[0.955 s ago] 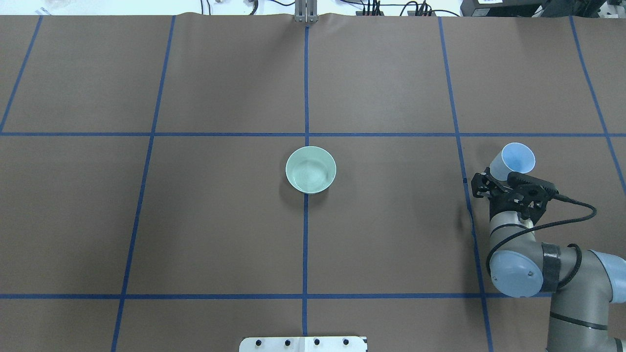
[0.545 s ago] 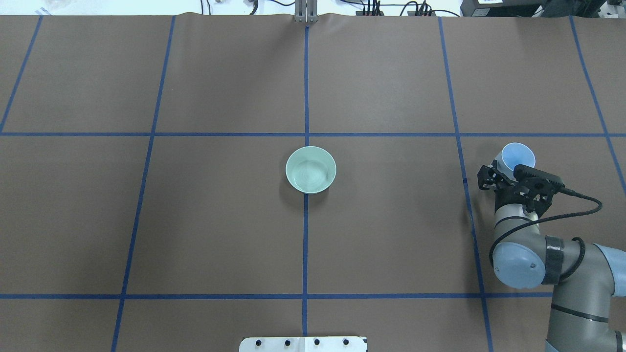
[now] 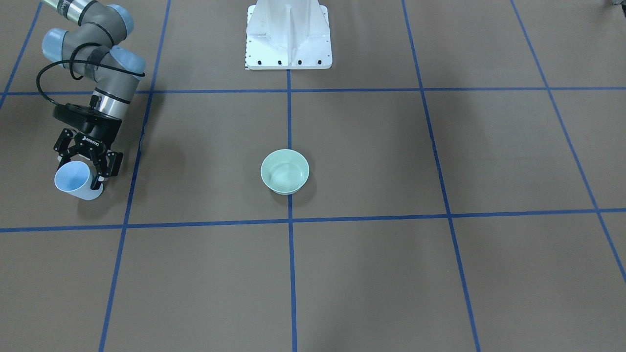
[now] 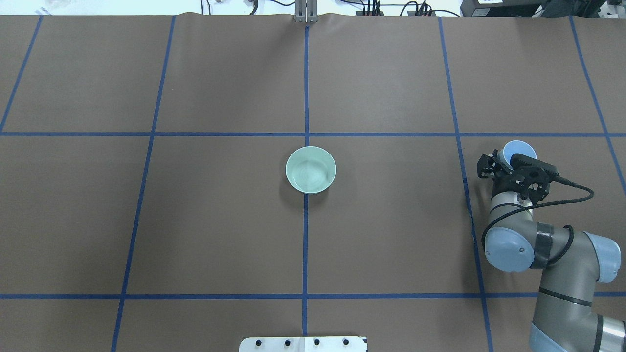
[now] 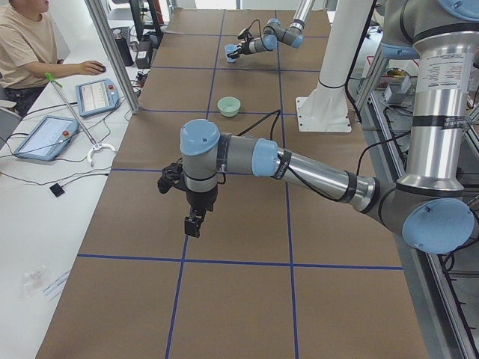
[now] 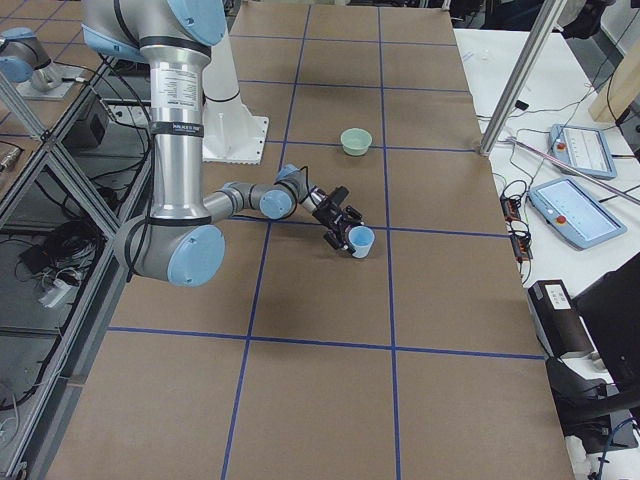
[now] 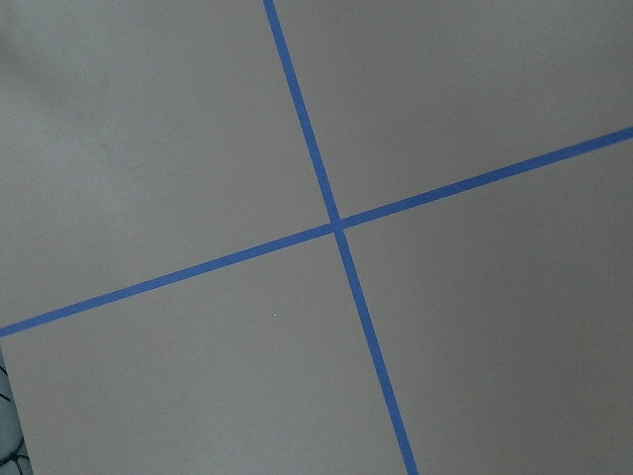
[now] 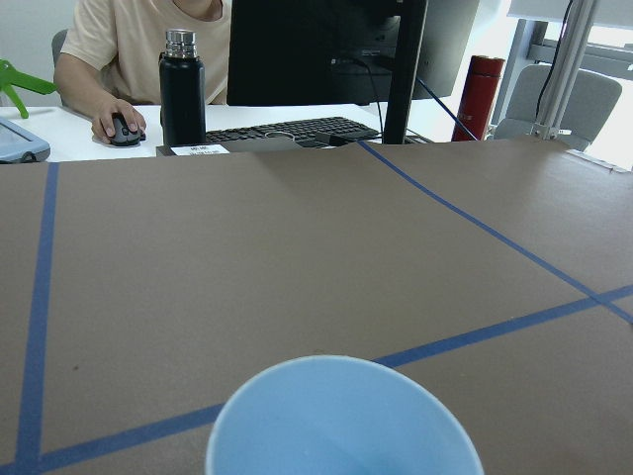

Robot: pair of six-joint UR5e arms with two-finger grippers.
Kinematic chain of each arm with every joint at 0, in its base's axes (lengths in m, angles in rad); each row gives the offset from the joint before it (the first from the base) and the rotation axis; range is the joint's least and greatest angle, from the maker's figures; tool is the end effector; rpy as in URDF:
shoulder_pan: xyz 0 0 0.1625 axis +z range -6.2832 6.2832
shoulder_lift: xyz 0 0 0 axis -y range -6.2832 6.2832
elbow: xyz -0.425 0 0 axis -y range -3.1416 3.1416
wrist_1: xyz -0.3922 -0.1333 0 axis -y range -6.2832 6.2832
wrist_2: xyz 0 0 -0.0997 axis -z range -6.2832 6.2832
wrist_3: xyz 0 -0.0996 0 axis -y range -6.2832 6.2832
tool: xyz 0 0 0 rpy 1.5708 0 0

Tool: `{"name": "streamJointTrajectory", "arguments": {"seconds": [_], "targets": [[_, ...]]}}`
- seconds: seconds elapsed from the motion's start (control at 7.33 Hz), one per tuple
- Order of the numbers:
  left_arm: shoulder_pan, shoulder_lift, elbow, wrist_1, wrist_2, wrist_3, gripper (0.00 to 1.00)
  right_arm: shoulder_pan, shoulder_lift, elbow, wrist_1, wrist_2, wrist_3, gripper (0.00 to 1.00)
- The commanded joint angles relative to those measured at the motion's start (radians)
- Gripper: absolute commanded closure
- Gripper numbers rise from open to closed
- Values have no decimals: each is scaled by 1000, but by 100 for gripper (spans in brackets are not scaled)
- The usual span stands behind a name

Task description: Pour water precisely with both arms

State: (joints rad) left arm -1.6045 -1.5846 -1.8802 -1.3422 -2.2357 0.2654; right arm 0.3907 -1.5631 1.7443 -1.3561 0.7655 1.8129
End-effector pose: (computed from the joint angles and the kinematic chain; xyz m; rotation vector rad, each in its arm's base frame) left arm -0.0881 -0.4817 0.5315 0.1896 0.6452 0.2544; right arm -0.3913 -0.3830 0.5420 0.8404 -0.3219 0.7500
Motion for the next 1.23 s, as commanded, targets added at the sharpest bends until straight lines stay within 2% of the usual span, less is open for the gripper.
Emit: {"name": "streamJointTrajectory", "arguments": {"seconds": [0.0,0.14,0.27,0.41,0.55,0.82,1.09], "targets": [[0,0,0,0,-1,0,0,14,17,-35,2,0,-1,8],[0,0,-4,0,-1,0,0,16,14,-39,0,0,-1,26],[2,0,-2,0,-1,0,0,20,14,-45,2,0,-1,76],[0,0,1,0,-1,-3,0,31,15,-42,3,3,-7,100],[2,18,1,1,-2,-11,0,42,23,-40,5,3,-7,100],[2,43,3,3,-121,-14,0,65,28,-29,47,12,-122,100],[2,41,1,3,-124,-14,0,65,32,-40,335,14,-342,100]]}}
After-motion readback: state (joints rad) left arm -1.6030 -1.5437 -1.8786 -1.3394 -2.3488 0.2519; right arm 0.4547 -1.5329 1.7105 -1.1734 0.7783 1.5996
